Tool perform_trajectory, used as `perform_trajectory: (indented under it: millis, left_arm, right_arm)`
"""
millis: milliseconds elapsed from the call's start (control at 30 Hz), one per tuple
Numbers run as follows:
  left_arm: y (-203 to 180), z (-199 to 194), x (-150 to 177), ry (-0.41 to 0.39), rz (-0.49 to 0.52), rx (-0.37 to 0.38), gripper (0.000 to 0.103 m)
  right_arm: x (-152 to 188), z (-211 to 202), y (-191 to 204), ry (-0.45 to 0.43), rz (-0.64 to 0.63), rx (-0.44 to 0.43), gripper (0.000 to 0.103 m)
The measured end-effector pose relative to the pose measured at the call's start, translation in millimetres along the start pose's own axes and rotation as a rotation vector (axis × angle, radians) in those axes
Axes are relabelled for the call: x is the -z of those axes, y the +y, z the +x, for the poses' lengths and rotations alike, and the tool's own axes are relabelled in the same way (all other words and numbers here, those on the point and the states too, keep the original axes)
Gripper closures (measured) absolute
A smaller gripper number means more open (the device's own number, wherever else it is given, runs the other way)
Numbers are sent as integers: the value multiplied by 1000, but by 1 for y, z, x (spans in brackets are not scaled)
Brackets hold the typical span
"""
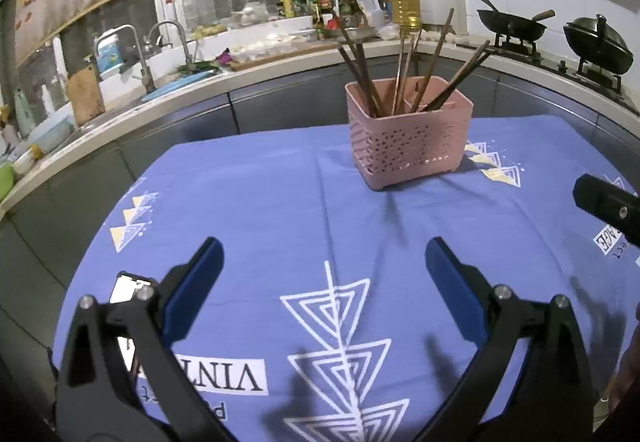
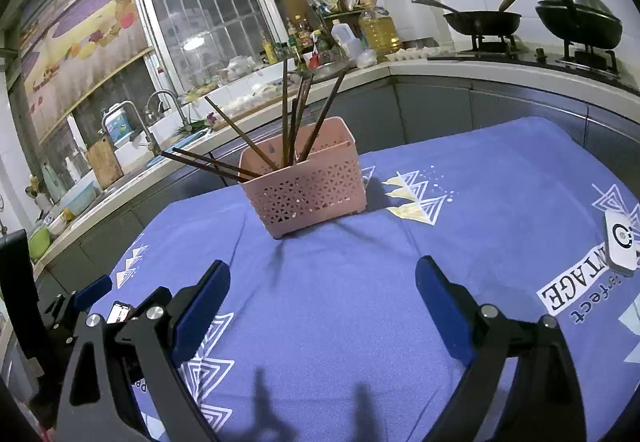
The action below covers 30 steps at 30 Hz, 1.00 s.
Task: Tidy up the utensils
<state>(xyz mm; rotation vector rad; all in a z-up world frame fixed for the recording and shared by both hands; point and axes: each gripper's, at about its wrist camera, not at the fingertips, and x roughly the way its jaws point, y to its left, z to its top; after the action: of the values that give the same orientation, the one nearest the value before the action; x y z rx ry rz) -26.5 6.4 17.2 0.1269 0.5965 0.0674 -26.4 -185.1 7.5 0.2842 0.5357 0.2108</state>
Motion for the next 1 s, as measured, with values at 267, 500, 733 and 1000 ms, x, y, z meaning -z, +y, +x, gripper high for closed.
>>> perform_trajectory:
  millis: [267,500,733,1000]
  left_arm:
    - [3,5,1,56,-29,7,6]
    - [5,3,-3,65,-39,19,6]
    - [5,4,-6,98,-45,75,6]
    - [12,-7,-20,7,-43,-11,6]
  right_arm:
    - [1,2,-1,6,14,1,11]
    - [0,2,0,13,19,-1,10]
    - [0,2,0,15,15,-4,11]
    - [-1,1,2,15,16,-6,11]
